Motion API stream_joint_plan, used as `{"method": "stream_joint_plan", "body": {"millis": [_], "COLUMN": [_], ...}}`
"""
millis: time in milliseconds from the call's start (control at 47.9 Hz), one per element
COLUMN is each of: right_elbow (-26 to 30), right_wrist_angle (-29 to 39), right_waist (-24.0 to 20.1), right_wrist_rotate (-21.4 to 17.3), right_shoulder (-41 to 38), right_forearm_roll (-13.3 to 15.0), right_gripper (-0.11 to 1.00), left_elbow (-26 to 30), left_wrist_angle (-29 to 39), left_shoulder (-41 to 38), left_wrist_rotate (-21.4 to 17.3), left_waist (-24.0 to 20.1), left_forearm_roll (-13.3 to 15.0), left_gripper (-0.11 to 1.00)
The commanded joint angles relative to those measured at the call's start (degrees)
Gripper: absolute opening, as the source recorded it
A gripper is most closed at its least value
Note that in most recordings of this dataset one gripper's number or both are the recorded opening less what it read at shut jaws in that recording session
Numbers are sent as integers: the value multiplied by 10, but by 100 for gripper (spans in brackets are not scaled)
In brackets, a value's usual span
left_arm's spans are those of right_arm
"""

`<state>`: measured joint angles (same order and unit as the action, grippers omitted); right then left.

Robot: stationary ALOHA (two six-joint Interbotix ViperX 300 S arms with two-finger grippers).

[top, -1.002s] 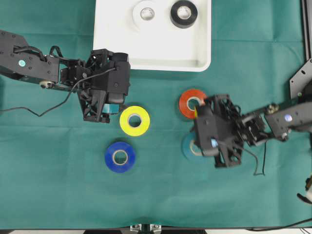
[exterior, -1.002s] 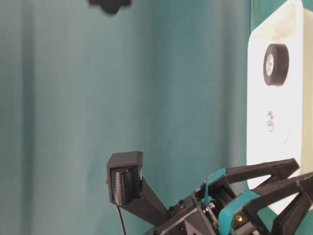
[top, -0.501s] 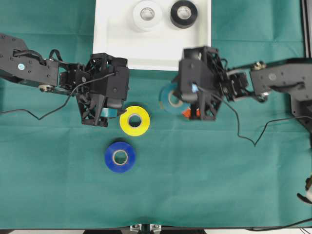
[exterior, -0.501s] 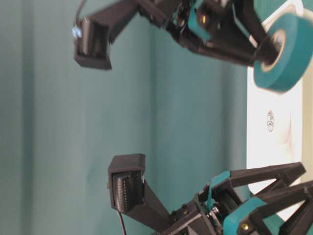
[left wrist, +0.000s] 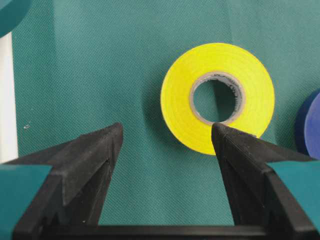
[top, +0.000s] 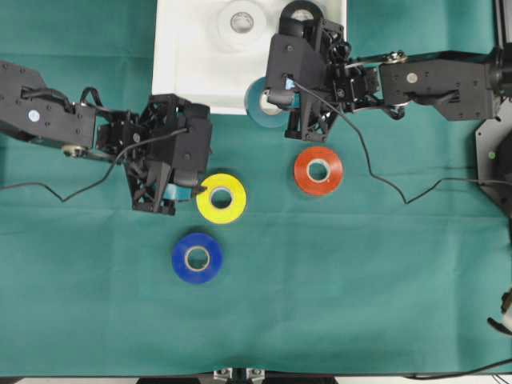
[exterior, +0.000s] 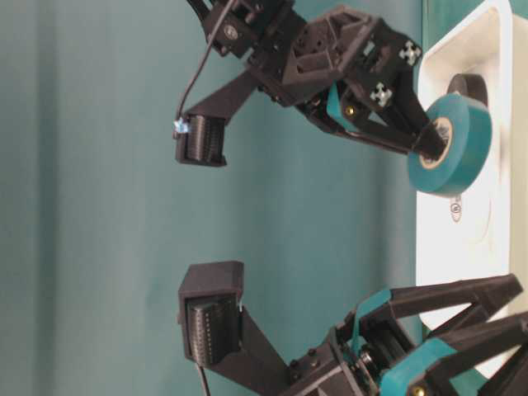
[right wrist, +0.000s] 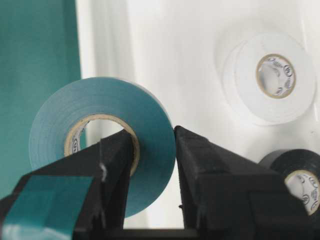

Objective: Put the tape alternately from left to right into the white case.
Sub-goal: 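Carry teal tape with right gripper into the tray and release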

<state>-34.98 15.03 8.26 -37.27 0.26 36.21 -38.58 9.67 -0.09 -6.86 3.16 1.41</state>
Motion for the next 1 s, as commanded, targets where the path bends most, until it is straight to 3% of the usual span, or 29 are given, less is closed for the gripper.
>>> {"method": "stream_joint_plan", "body": {"millis": [0,459,981], "right_elbow": [18,25,44], "right_wrist_angle": [-12,-110,-116], "right_waist": [16,94,107], "right_wrist_rotate": [0,0,0], "right_shoulder": [2,-40,-73], "right_forearm_roll": [5,6,6], "right_gripper": [25,25,25], "left_elbow": [5,4,8], "left_wrist_angle": [-4,-5,-5], "left_shoulder": [6,5,4], "left_wrist_rotate": [0,0,0], "left_waist": [4,4,4], "left_forearm_roll": [1,1,1], "left_gripper": [95,95,95]}}
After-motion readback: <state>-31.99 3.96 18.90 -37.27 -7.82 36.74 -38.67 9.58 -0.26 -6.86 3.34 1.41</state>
